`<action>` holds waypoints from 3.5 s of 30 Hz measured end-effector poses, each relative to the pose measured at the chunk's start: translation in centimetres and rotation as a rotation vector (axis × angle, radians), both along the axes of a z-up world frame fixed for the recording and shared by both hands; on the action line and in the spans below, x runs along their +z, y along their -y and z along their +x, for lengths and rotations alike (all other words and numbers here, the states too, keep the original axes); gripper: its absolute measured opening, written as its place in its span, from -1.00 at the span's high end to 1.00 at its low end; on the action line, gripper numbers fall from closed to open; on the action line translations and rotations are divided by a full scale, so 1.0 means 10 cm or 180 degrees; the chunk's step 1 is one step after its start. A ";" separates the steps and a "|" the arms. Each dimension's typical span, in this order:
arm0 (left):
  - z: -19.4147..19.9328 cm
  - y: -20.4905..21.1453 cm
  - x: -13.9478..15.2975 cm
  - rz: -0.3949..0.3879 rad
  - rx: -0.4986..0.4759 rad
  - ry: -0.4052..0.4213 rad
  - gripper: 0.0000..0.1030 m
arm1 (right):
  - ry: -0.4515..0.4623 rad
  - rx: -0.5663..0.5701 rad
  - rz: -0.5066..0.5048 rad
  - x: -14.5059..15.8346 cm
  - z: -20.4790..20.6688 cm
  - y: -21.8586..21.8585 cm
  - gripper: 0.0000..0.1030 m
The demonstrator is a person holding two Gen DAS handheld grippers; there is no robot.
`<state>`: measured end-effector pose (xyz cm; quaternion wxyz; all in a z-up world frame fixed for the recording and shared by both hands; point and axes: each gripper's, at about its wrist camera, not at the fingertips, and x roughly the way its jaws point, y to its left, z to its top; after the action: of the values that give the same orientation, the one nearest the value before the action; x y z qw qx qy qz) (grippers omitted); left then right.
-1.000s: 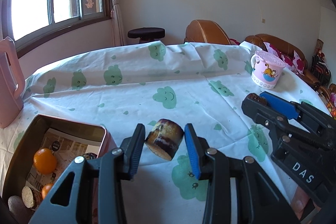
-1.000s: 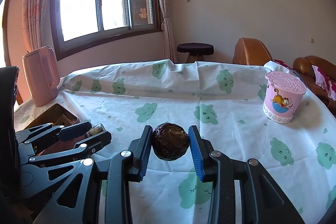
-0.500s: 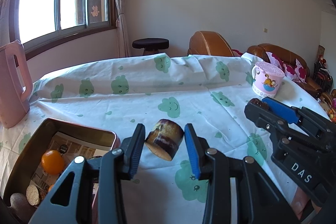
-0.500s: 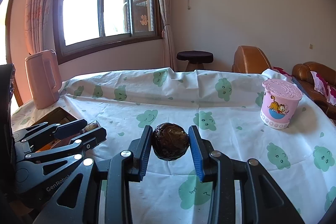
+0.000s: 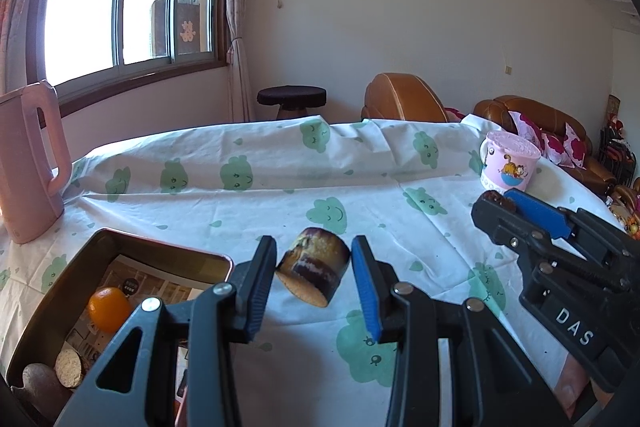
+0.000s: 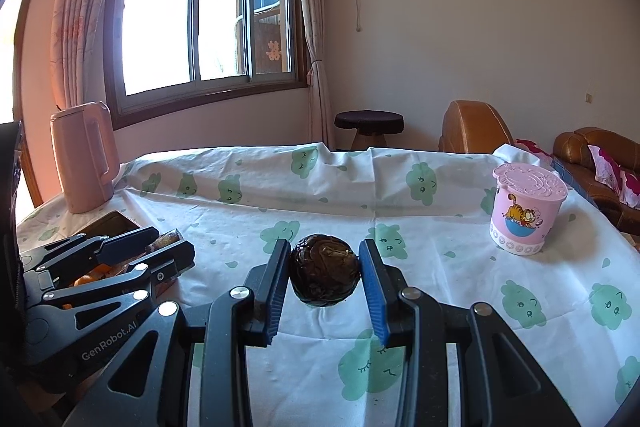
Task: Organize fruits
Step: 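Carry the cylindrical cake and dark pastry over the tin with both tools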
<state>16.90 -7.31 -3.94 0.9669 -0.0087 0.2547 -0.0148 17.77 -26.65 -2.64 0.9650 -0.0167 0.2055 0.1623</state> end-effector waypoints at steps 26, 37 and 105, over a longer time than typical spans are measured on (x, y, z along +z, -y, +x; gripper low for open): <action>-0.21 0.00 0.08 0.0044 0.0114 0.0299 0.21 | 0.0253 -0.0063 0.0043 0.04 -0.14 0.06 0.27; -0.37 -0.02 0.10 0.0057 0.0144 0.0422 0.21 | 0.0384 -0.0100 0.0024 0.06 -0.27 0.07 0.27; -1.17 -1.46 0.07 -0.0099 0.0802 0.0120 0.21 | 0.0158 0.1055 -0.0096 0.15 -0.58 -1.62 0.27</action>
<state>5.15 7.29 -3.20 0.9654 -0.0553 0.2331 0.1027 11.93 -10.47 -1.10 0.9294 -0.0689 0.1784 0.3156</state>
